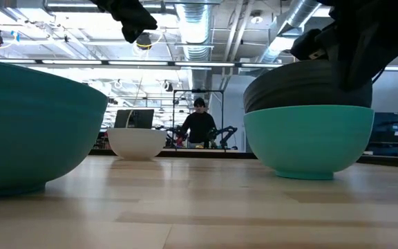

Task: Nest bowls inside each other
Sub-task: Stack the black bowl on the blue bowl

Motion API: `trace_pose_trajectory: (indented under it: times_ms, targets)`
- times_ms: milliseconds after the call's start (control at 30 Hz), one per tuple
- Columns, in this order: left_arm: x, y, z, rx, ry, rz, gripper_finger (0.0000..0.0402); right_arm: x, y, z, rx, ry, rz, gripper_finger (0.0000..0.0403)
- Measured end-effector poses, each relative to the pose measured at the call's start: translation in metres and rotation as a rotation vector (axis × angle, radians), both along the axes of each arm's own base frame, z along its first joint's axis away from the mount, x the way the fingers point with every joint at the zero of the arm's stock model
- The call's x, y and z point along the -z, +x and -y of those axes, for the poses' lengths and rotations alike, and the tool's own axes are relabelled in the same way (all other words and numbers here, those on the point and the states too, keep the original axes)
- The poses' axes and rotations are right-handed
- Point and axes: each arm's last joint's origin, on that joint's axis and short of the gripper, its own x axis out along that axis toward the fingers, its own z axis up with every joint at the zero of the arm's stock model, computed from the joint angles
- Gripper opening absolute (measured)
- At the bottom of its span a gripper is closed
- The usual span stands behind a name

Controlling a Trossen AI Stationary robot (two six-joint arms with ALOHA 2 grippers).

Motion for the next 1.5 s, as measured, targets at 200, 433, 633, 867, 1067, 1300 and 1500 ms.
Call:
trace_pose_trajectory:
  times_ms: [200, 433, 633, 867, 1067, 1300, 1500]
  targets:
    - [0.0, 0.0, 0.0, 0.0, 0.0, 0.0, 0.0045, -0.002, 0.002, -0.002, 0.091, 0.062, 0.003, 0.0125]
    - [0.0, 0.0, 0.0, 0.0, 0.0, 0.0, 0.0045, -0.011, 0.004, -0.007, 0.089, 0.078, 0.028, 0.0133]
    - [0.0, 0.0, 0.0, 0.002, 0.004, 0.0, 0.0045, -0.011, 0.004, -0.007, 0.086, 0.069, 0.025, 0.0116]
    - [0.0, 0.0, 0.0, 0.006, 0.011, 0.0, 0.0045, -0.011, 0.004, -0.006, 0.091, 0.049, 0.037, 0.0067]
    - [0.0, 0.0, 0.0, 0.011, 0.02, 0.0, 0.0045, -0.011, 0.004, -0.006, 0.1, 0.025, 0.05, 0.0014]
    - [0.0, 0.0, 0.0, 0.013, 0.021, -0.003, 0.0045, -0.012, 0.002, -0.009, 0.139, -0.113, 0.131, 0.0012]
    - [0.0, 0.0, 0.0, 0.012, 0.021, -0.003, 0.0045, -0.012, 0.002, -0.01, 0.123, -0.081, 0.112, 0.0016]
